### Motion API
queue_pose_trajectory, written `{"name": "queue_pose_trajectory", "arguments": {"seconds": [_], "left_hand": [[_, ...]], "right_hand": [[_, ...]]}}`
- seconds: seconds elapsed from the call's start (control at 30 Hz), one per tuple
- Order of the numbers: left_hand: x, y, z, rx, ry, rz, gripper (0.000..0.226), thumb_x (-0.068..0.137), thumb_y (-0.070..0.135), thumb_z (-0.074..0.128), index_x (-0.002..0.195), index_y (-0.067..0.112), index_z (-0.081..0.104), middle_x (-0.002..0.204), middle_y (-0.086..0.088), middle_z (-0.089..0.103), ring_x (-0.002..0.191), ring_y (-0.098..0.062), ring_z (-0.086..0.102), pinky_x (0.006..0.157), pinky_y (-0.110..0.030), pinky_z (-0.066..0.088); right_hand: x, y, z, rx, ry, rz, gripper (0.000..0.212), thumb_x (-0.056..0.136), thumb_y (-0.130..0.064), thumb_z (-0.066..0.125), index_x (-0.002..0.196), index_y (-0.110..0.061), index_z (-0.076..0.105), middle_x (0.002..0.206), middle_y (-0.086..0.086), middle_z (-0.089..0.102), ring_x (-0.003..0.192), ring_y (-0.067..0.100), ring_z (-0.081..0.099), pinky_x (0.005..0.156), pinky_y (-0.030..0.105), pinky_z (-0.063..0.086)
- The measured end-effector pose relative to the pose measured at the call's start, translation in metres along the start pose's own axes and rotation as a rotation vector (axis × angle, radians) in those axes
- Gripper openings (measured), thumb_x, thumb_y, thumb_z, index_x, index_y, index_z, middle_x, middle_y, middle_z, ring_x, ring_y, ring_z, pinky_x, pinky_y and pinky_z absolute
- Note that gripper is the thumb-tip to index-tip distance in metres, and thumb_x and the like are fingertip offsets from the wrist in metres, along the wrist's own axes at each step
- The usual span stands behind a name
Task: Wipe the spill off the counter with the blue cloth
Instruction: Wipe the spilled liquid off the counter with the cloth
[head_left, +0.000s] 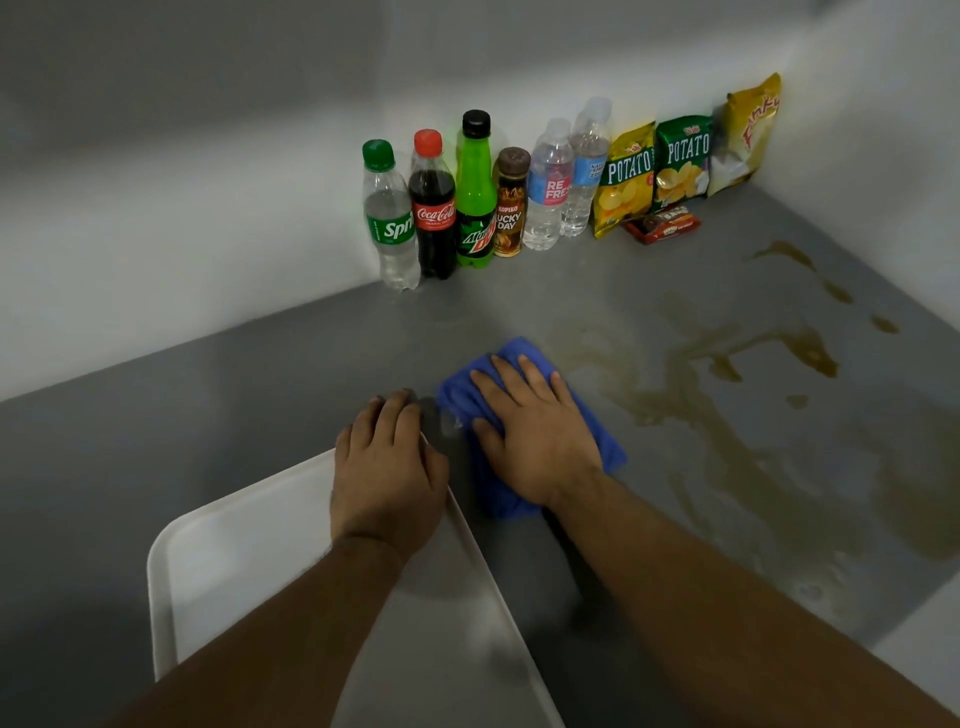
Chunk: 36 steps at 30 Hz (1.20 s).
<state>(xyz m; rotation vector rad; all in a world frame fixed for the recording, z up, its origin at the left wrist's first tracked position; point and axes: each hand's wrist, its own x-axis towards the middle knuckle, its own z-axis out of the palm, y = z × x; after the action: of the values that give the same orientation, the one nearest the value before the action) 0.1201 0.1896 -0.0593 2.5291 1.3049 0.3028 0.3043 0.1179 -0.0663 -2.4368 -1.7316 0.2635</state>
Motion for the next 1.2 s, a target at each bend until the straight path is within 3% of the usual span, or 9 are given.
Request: {"name": "queue_pose_trajectory", "arguments": {"seconds": [0.1,0.3,0.47,0.57,0.8,0.87,1.03,1.2], "left_hand": [[0.0,-0.001,0.001,0.02,-0.008,-0.001,0.058,0.095,0.039,0.034,0.147,0.016,0.047,0.157,-0.004,0.046,0.148,-0.028,0.035,0.124,-0.048,0.027],[0.001,-0.001,0.0,-0.001,0.033,0.029,0.055,0.093,0.037,0.041,0.139,0.012,0.055,0.15,-0.008,0.053,0.142,-0.034,0.044,0.117,-0.054,0.036],[-0.002,-0.001,0.002,0.002,0.081,0.043,0.05,0.094,0.03,0.047,0.138,0.009,0.057,0.147,-0.012,0.057,0.139,-0.036,0.048,0.117,-0.054,0.037],[-0.003,0.0,0.001,0.008,0.07,0.038,0.053,0.094,0.033,0.04,0.138,0.01,0.056,0.148,-0.012,0.056,0.139,-0.035,0.047,0.117,-0.053,0.037],[-0.002,-0.001,0.001,-0.031,0.128,0.054,0.048,0.094,0.031,0.045,0.133,0.008,0.061,0.142,-0.012,0.06,0.134,-0.037,0.052,0.112,-0.054,0.041],[-0.003,0.0,0.001,-0.035,0.131,0.049,0.05,0.093,0.03,0.045,0.134,0.008,0.06,0.143,-0.013,0.06,0.135,-0.038,0.052,0.113,-0.054,0.041],[-0.004,0.002,0.0,-0.005,0.117,0.044,0.051,0.093,0.03,0.043,0.136,0.009,0.059,0.146,-0.011,0.058,0.138,-0.036,0.049,0.115,-0.052,0.037],[-0.003,0.002,-0.001,-0.007,0.108,0.037,0.049,0.091,0.028,0.046,0.133,0.009,0.06,0.144,-0.011,0.059,0.136,-0.035,0.05,0.114,-0.051,0.039]], "right_hand": [[-0.008,-0.005,0.005,0.004,0.029,0.108,0.064,0.107,-0.056,0.022,0.165,-0.031,0.014,0.175,-0.003,0.002,0.16,0.024,-0.009,0.128,0.049,-0.005],[-0.047,0.007,0.009,-0.008,-0.02,-0.062,0.066,0.104,-0.061,0.019,0.165,-0.036,0.014,0.174,-0.011,0.002,0.16,0.019,-0.008,0.129,0.051,0.004],[-0.006,0.005,0.003,-0.037,0.018,0.061,0.068,0.104,-0.062,0.02,0.165,-0.035,0.013,0.174,-0.006,0.005,0.16,0.023,-0.005,0.128,0.05,-0.003],[0.017,-0.01,0.003,-0.036,-0.013,0.103,0.068,0.105,-0.062,0.021,0.166,-0.032,0.011,0.175,-0.002,0.001,0.159,0.028,-0.009,0.127,0.055,-0.004],[-0.024,0.012,0.005,0.003,-0.004,-0.168,0.064,0.103,-0.059,0.027,0.163,-0.038,0.022,0.173,-0.011,0.014,0.16,0.018,0.002,0.128,0.046,0.003],[-0.017,0.024,0.001,-0.017,0.023,-0.109,0.064,0.104,-0.058,0.029,0.163,-0.037,0.023,0.172,-0.009,0.018,0.16,0.02,0.007,0.128,0.048,0.007],[0.055,-0.004,-0.003,-0.053,-0.009,0.097,0.066,0.106,-0.058,0.022,0.166,-0.032,0.012,0.175,-0.002,0.005,0.16,0.03,-0.002,0.127,0.056,-0.001],[0.037,-0.01,0.002,-0.01,-0.014,-0.13,0.065,0.104,-0.058,0.027,0.164,-0.035,0.017,0.174,-0.007,0.011,0.16,0.024,-0.001,0.128,0.05,-0.002]]}}
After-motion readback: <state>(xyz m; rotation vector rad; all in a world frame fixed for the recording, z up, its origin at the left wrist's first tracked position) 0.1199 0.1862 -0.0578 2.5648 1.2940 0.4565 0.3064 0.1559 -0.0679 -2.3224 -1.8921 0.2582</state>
